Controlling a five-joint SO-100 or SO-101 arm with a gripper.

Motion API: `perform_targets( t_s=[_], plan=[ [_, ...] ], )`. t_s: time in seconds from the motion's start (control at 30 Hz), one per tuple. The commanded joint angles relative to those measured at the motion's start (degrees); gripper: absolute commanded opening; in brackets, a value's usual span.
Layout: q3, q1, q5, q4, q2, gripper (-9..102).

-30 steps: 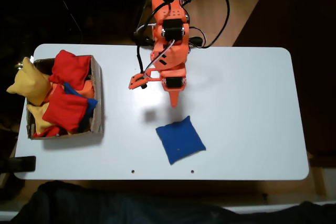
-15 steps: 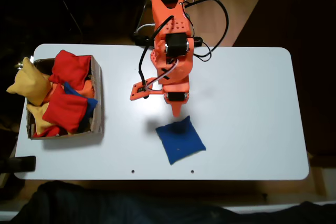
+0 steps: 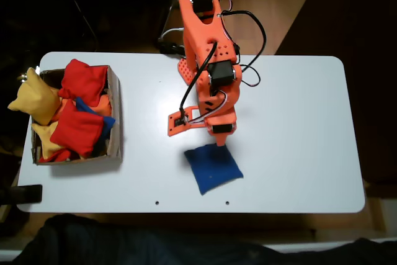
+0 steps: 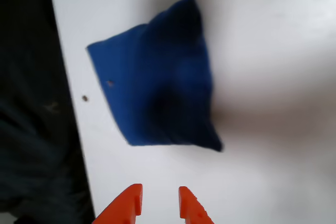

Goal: Grasp a bag and put it in the box.

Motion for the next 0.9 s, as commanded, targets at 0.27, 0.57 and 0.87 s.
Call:
perform_targets(
  t_s=[0.27, 0.57, 0.87],
  plan=[
    [-10.1, 3.2, -2.3, -2.5, -8.4, 12],
    [-14.4, 6.5, -3.3, -2.2, -13.8, 12],
    [-19.0, 6.2, -4.3, 0.2, -19.6, 12]
  ],
)
